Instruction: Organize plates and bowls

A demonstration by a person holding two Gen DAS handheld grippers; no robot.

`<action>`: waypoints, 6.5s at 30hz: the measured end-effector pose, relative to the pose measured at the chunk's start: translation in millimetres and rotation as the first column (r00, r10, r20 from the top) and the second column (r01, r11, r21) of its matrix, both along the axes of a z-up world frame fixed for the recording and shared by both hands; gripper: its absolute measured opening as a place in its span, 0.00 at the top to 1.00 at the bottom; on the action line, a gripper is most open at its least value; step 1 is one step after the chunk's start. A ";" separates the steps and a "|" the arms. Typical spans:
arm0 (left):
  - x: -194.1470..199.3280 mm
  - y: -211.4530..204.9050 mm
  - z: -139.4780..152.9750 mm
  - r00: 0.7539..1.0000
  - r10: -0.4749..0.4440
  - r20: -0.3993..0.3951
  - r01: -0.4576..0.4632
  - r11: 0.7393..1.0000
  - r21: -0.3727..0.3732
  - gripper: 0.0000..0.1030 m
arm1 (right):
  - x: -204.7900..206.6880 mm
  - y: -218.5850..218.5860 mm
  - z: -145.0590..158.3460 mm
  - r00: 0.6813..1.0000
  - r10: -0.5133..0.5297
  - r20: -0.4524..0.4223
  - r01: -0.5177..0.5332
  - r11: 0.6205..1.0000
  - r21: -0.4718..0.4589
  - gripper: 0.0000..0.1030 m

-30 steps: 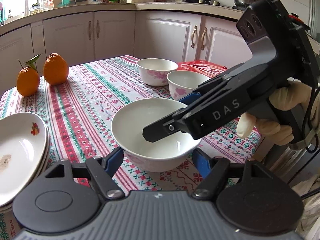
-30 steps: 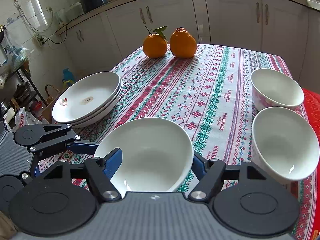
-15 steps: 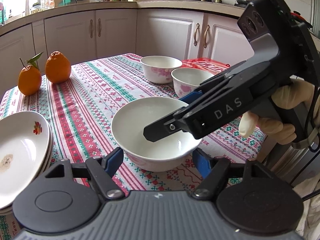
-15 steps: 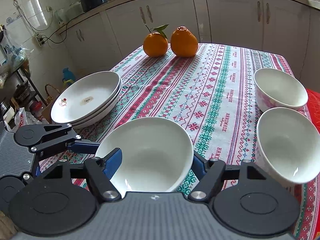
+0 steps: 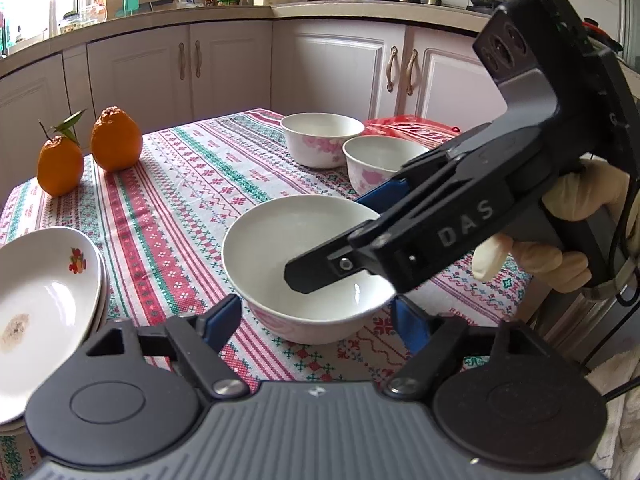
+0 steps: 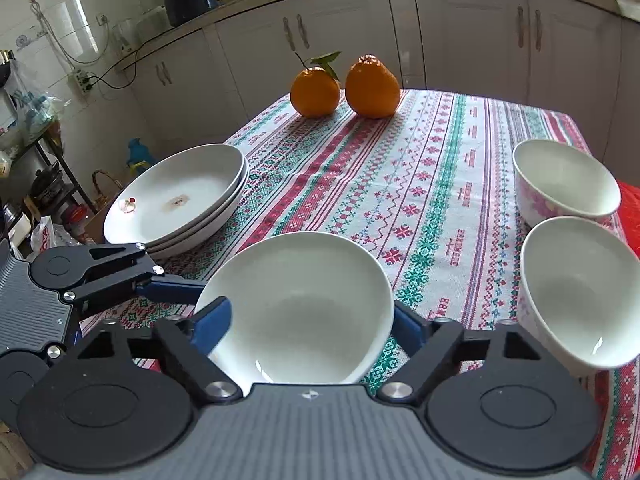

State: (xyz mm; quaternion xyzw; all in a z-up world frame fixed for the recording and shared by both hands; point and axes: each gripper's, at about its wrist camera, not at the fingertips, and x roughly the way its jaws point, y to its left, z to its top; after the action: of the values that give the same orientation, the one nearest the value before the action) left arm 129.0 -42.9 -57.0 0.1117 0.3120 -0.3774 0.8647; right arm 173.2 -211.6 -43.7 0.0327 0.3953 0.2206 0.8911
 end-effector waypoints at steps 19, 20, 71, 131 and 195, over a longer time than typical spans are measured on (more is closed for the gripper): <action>-26.1 -1.8 48.5 0.987 -0.004 0.158 0.008 1.000 -0.027 0.00 | -51.1 -47.7 30.0 0.964 -0.155 0.215 0.183 0.976 -0.121 0.00; -24.9 -5.0 51.0 0.986 -0.008 0.164 0.013 1.000 -0.029 0.00 | -53.1 -51.7 30.3 0.961 -0.167 0.222 0.199 0.971 -0.132 0.00; 131.8 -176.3 17.9 0.962 -0.175 -0.208 0.194 0.978 0.077 0.34 | -12.8 -130.2 -21.2 0.968 -0.158 0.195 0.202 0.953 -0.227 0.09; 73.0 -101.3 80.2 0.981 -0.116 -0.154 0.127 0.990 0.066 0.47 | -58.6 -67.9 42.1 0.971 0.027 0.238 0.029 0.973 -0.231 0.19; 63.9 -17.1 45.4 0.976 0.052 -0.213 -0.034 0.996 0.088 0.46 | -43.5 3.6 14.9 0.976 0.164 0.142 -0.137 0.973 -0.183 0.06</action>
State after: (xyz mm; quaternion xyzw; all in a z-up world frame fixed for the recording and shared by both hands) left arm 192.8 -60.0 -11.6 0.0998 0.4214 -0.3549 0.8285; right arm 129.7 -208.0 -28.8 -0.0920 0.3433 0.2545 0.8994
